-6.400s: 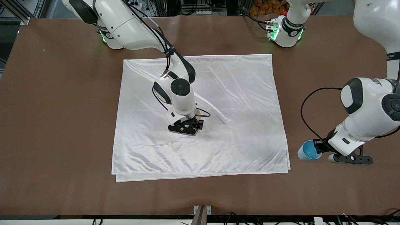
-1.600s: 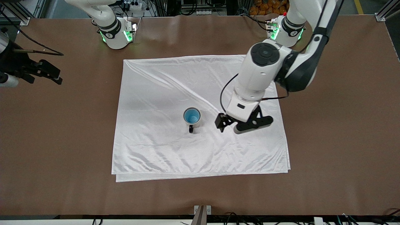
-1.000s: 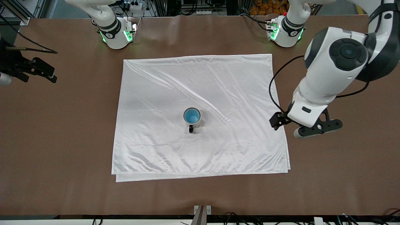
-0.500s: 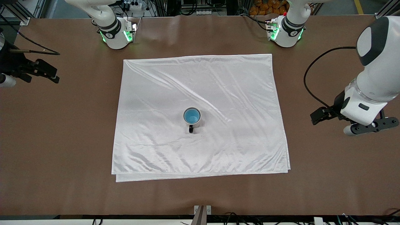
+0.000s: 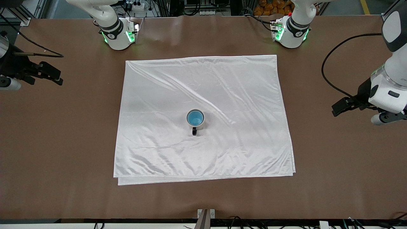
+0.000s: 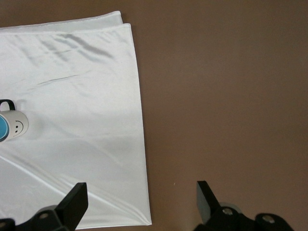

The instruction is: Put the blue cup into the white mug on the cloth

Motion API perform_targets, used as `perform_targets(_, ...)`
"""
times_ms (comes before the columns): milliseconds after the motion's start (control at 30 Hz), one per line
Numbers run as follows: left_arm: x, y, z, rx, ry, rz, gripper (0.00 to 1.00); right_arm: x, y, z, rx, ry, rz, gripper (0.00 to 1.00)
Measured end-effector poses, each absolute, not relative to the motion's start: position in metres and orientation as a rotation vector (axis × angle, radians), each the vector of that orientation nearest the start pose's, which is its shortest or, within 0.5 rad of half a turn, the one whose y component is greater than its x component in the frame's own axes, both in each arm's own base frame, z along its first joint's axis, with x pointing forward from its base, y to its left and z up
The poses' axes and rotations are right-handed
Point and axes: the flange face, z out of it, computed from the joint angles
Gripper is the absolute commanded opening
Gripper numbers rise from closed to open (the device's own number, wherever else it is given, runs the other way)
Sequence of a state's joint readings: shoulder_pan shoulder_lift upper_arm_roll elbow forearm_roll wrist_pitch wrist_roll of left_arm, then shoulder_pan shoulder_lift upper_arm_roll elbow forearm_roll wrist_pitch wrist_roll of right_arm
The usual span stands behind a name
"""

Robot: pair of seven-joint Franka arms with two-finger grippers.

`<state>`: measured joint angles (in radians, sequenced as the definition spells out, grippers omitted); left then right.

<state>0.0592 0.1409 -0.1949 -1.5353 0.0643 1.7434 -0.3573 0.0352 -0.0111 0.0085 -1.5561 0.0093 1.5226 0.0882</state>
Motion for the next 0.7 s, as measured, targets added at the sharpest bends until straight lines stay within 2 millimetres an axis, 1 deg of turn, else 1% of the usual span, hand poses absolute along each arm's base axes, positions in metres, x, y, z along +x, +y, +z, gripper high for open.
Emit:
perform_targets(200, 0.594, -0.067, 0.576, -3.094, -0.326, -0.103, 1.0, 0.546, 0.025, 0.633, -3.133, 0.068, 0.037, 1.0)
perform_targets(433, 0.583, -0.055, 0.581, -3.09, -0.305, -0.107, 1.0, 0.546, 0.026, 0.633, -3.133, 0.067, 0.038, 1.0)
perform_targets(700, 0.573, -0.054, 0.583, -3.087, -0.261, -0.092, 1.0, 0.546, 0.026, 0.633, -3.133, 0.066, 0.038, 1.0)
